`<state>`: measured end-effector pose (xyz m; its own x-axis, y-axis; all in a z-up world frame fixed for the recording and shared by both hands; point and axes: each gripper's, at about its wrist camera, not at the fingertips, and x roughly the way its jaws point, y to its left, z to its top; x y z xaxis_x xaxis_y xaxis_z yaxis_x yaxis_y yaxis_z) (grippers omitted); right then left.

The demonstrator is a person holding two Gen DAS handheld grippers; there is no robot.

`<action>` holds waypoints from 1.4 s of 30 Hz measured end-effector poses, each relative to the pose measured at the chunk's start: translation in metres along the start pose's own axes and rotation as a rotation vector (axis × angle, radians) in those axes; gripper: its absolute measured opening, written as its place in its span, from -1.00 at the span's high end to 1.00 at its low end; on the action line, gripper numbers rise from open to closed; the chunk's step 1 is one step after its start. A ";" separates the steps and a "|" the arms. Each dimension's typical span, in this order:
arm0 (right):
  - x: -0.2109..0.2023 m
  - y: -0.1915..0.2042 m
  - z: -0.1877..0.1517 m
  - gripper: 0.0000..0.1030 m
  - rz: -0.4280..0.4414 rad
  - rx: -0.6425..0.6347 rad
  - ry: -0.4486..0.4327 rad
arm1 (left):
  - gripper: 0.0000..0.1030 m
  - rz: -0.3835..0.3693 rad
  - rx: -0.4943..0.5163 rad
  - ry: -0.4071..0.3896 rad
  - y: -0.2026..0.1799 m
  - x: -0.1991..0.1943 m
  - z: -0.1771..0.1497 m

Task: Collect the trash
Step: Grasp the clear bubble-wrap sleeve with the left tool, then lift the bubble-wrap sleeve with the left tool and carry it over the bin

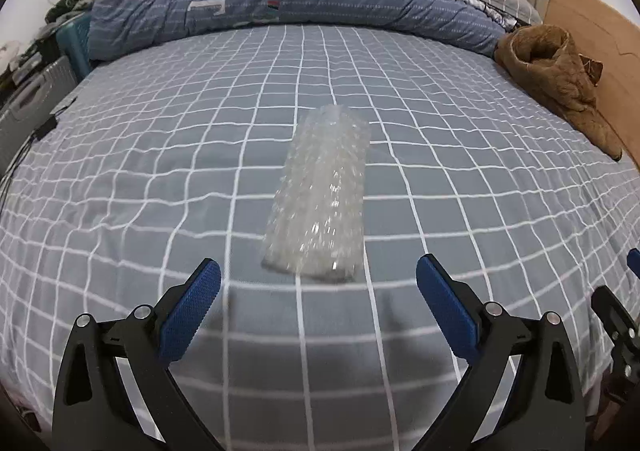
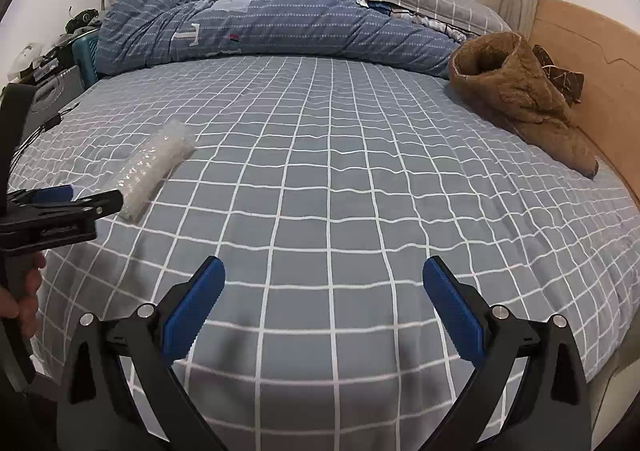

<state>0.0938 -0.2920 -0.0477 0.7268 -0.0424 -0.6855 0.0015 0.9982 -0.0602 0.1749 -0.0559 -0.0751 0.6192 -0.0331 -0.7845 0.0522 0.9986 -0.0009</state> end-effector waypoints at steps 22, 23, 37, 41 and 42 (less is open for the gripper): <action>0.013 0.014 0.006 -0.85 0.024 -0.003 0.000 | 0.44 0.044 0.013 0.059 -0.002 0.045 0.009; 0.013 0.013 0.007 -0.85 0.023 -0.003 -0.001 | 0.47 0.046 0.013 0.054 -0.003 0.043 0.008; 0.003 0.011 0.008 -0.85 0.021 -0.012 -0.016 | 0.54 0.005 -0.019 0.001 -0.004 0.000 0.000; -0.002 0.010 0.006 -0.85 0.023 -0.008 -0.023 | 0.54 0.004 -0.020 -0.017 -0.005 -0.016 -0.008; -0.004 0.010 0.006 -0.85 0.024 -0.005 -0.024 | 0.54 0.003 -0.021 -0.019 -0.004 -0.019 -0.010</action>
<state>0.0952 -0.2814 -0.0412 0.7430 -0.0176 -0.6691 -0.0194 0.9987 -0.0479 0.1550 -0.0592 -0.0664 0.6338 -0.0310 -0.7729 0.0344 0.9993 -0.0119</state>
